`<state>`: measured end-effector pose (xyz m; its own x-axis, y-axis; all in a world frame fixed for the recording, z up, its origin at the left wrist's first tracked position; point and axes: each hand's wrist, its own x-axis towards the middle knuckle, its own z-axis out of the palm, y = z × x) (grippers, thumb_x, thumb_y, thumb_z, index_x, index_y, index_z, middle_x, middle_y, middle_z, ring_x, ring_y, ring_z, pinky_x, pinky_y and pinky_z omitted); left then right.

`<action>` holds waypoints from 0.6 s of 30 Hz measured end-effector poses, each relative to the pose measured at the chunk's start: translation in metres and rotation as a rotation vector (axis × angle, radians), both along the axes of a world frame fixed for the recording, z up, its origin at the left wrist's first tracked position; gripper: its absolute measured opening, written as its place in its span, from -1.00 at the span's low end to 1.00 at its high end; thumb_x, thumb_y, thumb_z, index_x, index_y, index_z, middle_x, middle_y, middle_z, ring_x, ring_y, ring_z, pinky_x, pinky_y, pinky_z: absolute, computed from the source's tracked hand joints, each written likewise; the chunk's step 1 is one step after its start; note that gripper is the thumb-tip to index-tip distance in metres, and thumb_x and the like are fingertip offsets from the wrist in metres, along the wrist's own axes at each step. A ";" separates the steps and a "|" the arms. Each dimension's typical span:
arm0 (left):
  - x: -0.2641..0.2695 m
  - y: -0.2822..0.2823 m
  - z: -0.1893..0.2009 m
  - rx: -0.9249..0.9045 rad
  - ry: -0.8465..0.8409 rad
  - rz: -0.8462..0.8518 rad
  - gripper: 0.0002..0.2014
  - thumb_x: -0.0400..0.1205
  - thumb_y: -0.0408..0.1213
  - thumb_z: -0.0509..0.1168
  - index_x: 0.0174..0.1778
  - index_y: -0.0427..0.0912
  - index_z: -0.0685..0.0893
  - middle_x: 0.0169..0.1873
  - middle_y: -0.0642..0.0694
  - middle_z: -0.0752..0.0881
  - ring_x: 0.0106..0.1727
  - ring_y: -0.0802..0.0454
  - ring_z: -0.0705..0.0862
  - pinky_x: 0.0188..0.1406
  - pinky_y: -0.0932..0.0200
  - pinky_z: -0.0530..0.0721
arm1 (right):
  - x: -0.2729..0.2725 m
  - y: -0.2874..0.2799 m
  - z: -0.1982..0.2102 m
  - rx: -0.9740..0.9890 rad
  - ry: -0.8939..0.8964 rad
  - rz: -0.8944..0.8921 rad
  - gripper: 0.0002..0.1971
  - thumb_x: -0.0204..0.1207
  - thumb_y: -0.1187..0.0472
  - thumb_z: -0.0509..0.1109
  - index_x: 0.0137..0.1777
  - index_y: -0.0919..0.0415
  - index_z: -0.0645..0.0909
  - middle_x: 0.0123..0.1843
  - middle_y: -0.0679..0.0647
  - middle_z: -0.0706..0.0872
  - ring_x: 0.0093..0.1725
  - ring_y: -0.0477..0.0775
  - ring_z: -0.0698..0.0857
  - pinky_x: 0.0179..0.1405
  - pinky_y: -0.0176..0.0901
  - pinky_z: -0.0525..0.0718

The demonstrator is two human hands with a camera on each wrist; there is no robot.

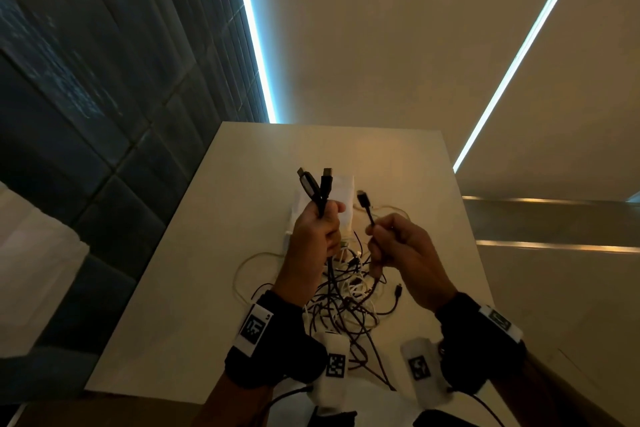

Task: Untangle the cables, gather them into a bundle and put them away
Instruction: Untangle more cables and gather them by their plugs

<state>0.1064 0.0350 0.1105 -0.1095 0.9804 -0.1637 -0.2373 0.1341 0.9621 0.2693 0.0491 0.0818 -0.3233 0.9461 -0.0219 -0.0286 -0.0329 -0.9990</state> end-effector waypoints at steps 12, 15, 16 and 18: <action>-0.007 -0.003 0.002 0.024 0.154 0.117 -0.71 0.77 -0.14 0.09 -0.17 -0.12 0.61 -0.60 0.10 0.33 -0.56 0.16 0.28 -0.57 0.25 0.31 | -0.030 -0.009 0.004 0.030 0.023 0.175 -0.56 0.63 0.06 0.26 -0.09 0.56 0.51 -0.40 0.25 0.56 -0.50 0.15 0.46 -0.50 -0.09 0.48; -0.004 -0.003 0.005 0.002 0.110 0.098 -0.64 0.79 -0.10 0.02 -0.21 -0.16 0.59 -0.60 0.07 0.30 -0.56 0.15 0.27 -0.58 0.27 0.31 | -0.037 -0.010 0.005 0.070 0.034 0.185 -0.56 0.63 0.08 0.25 -0.12 0.58 0.53 -0.39 0.23 0.49 -0.50 -0.04 0.40 -0.52 -0.28 0.38; -0.004 -0.003 0.006 -0.002 0.110 0.096 -0.62 0.78 -0.08 0.01 -0.22 -0.15 0.59 -0.58 0.05 0.31 -0.54 0.13 0.28 -0.55 0.24 0.32 | -0.040 -0.010 0.005 0.081 0.041 0.196 -0.57 0.64 0.09 0.25 -0.14 0.55 0.53 -0.40 0.22 0.46 -0.51 -0.10 0.38 -0.52 -0.32 0.37; -0.004 -0.002 0.007 0.002 0.096 0.111 -0.60 0.78 -0.04 0.01 -0.28 -0.11 0.57 -0.50 -0.02 0.37 -0.46 0.07 0.34 -0.48 0.16 0.35 | -0.044 -0.009 0.007 0.077 0.049 0.209 -0.62 0.65 0.09 0.23 -0.20 0.44 0.55 -0.42 0.12 0.45 -0.52 -0.14 0.35 -0.52 -0.37 0.36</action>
